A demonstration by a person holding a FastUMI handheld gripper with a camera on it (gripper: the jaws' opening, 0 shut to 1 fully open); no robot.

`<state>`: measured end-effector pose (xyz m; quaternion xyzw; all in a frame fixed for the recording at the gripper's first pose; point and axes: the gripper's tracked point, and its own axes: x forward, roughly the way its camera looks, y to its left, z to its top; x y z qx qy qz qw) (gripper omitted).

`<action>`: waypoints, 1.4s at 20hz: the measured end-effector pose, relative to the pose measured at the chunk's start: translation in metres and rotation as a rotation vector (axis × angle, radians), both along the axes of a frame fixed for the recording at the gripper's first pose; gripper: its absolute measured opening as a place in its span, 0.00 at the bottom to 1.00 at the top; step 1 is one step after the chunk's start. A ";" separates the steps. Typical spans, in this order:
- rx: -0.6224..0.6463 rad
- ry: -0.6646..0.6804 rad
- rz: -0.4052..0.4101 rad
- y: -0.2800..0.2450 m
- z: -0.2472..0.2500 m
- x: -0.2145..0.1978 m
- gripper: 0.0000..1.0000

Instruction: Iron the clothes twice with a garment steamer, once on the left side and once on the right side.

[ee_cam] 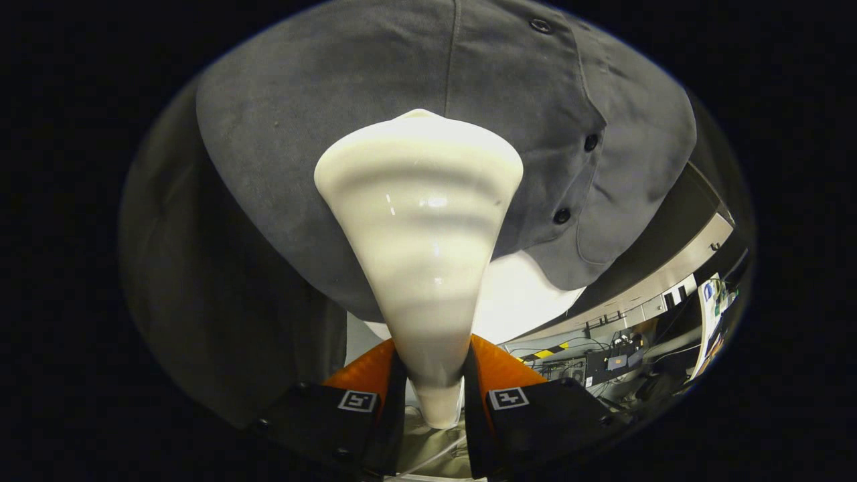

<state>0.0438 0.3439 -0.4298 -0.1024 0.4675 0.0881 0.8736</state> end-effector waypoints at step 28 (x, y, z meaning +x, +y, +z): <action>0.205 -0.450 -0.056 -0.080 0.284 -0.003 0.46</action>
